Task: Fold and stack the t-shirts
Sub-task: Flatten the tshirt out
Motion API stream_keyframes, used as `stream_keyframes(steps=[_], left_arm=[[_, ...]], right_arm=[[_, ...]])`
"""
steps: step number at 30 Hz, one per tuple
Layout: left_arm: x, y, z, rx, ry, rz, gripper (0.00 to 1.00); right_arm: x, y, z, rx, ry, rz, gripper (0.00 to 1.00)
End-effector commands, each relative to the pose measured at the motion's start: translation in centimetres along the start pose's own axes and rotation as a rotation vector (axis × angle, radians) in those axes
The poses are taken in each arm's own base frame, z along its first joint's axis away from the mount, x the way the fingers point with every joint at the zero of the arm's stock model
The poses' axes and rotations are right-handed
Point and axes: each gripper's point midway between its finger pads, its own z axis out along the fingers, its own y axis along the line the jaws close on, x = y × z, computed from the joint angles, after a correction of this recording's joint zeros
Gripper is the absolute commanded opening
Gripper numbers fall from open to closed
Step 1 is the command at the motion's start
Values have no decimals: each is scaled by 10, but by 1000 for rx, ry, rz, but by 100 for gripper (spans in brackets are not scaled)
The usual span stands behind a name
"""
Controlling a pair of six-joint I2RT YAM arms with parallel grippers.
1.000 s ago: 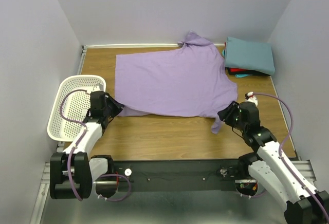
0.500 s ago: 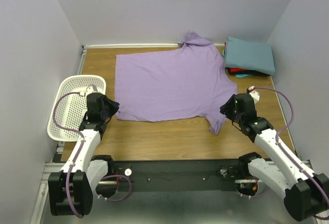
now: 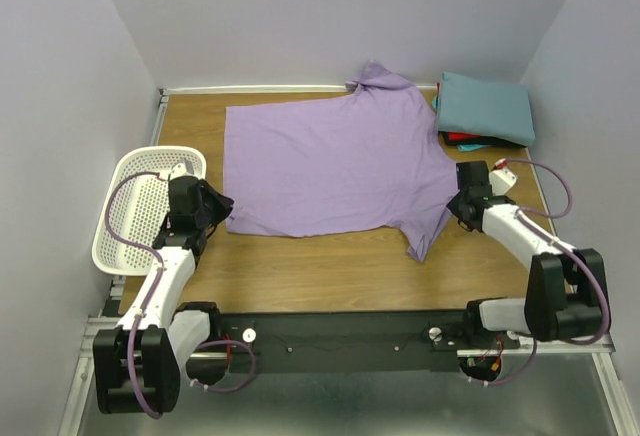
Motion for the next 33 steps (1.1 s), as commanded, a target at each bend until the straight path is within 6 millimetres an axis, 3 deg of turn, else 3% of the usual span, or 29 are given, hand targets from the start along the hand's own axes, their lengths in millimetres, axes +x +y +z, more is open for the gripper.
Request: stream_keyframes(steps=[1,9,16,18,19,28,33], left_arm=[[-8,-23,-8,94,3,72,6],[-10,-35,-13,148,16,100,8],[-4,-33,-13,149,26,81,9],[-3,-31,-11,143,26,71,9],[-2,-28,-9,130,28,64,10],[8,-8,3,41,42,-6,12],[21,9,11,-26,76,-39,16]], right_arm=[[-13,1,22,2,11,67,45],[2,27,38,-108,77,101,48],[12,28,43,-126,99,99,48],[16,27,48,-117,113,81,40],[16,27,49,-113,117,71,26],[15,-9,30,-22,82,-9,11],[-6,-25,6,12,32,-13,11]])
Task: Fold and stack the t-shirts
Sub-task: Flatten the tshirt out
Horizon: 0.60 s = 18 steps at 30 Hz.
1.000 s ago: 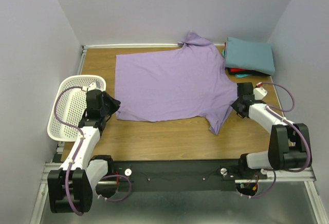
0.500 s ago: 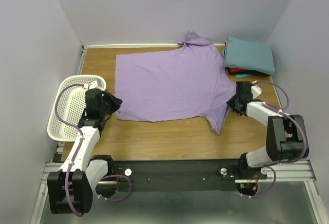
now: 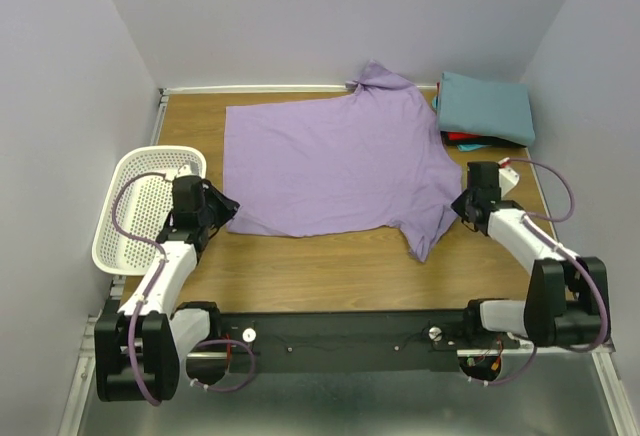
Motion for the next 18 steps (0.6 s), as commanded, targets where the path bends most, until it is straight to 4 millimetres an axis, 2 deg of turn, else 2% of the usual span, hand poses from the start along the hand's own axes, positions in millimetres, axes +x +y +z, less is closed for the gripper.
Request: stream_keyframes(steps=[1,3,4,6,8,11,13,14,15,16,18], left_arm=[[7,15,7,-59,4,-35,20],[10,19,9,-74,10,-35,22],[9,19,10,-76,7,-35,26],[15,14,11,-63,27,-19,27],[14,14,11,-65,21,-20,28],[10,12,12,-76,5,-40,28],[3,9,13,-90,-20,-49,29],[1,5,16,-101,-30,-68,32],[-5,7,18,-128,-57,-73,32],[-7,5,21,-134,-62,-81,33],[-14,-4,29,-157,-76,-105,32]], right_arm=[[-10,-32,-17,106,-20,-28,11],[-16,-35,-23,103,-29,-18,18],[-19,-39,-25,112,-31,-13,23],[-24,-40,-28,108,-40,-7,29],[-32,-35,-33,86,-45,-17,33],[-35,-4,-43,-62,4,-49,36],[-23,20,-49,-147,60,-73,36],[-15,37,-54,-175,64,-117,36],[-18,40,-55,-182,56,-115,37],[-5,52,-57,-192,70,-155,37],[5,65,-61,-216,84,-176,37]])
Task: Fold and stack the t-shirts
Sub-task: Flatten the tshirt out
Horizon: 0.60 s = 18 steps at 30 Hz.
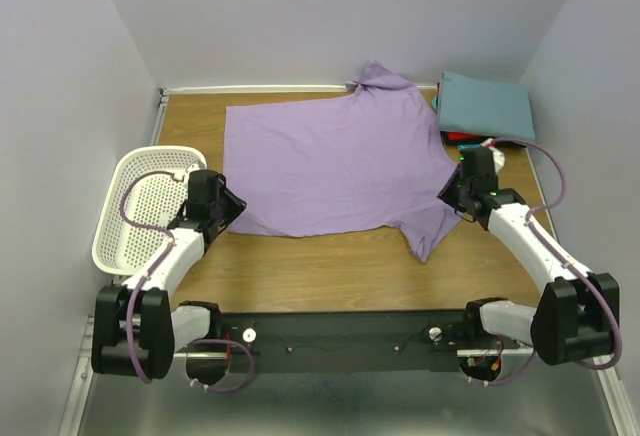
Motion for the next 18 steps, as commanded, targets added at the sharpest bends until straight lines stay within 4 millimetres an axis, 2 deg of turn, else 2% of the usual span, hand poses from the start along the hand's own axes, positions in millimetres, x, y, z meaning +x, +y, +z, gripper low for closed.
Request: stream_keyframes(steps=[1,2,3,4,6,8,10,12,18], left_arm=[[-21,-25,10,-41,-84,-42,32],[-19,-23,17,-82,-92,-51,33],[-27,-37,19,-76,-112,-50,32],[-17,-42,20,-99,-95,-28,32],[-22,-47,32,-156,-118,-30,33],[-11,-40,45,-230,-90,-5,32],[-9,-42,51,-264,-80,1,32],[2,-37,59,-316,-67,25,32],[31,-22,55,-378,-22,40,32]], right_arm=[[30,47,-7,-101,85,-91,37],[32,57,-9,-124,85,-105,37],[37,66,-10,-143,92,-123,37],[43,85,-16,-187,95,-157,37],[53,99,-11,-204,114,-195,37],[59,114,-10,-232,120,-228,37],[69,119,-3,-239,152,-252,37],[76,124,4,-256,170,-264,37],[91,130,22,-270,205,-290,37]])
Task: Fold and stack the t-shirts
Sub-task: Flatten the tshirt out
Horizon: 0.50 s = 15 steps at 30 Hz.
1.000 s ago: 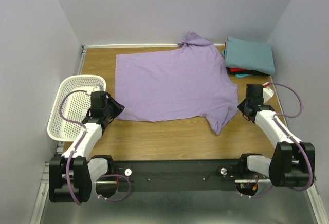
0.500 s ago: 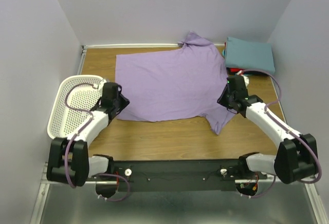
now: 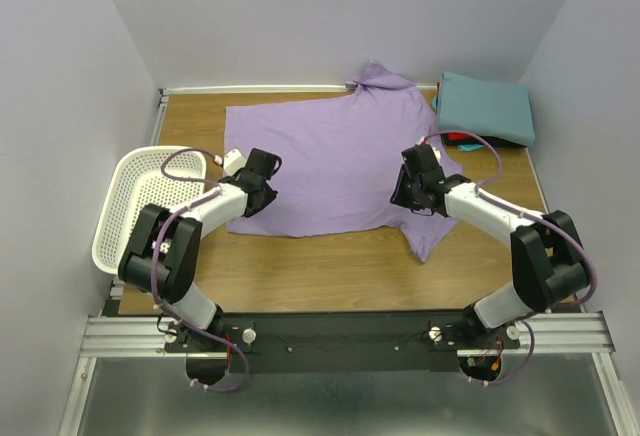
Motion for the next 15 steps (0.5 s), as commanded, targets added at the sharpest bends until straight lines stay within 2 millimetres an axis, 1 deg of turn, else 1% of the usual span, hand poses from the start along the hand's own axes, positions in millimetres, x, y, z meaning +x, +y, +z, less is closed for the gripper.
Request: stream_keyframes(steps=[1,2,5,8,11,15], left_arm=[[11,25,-5,-105,-27,-2,32],[13,28,-7,-112,-25,-2,31],[17,37,-13,-119,-25,-8,31],[16,45,-19,-128,-36,-8,31],[19,54,-21,-145,-33,0,31],[20,58,-28,-138,-29,-2,31]], right_arm=[[-2,17,13,-57,8,-27,37],[1,16,19,-50,18,-28,37],[5,16,26,-50,33,-33,37],[12,16,36,-54,54,-33,37],[15,18,38,-66,63,-30,37],[16,20,38,-77,66,-23,37]])
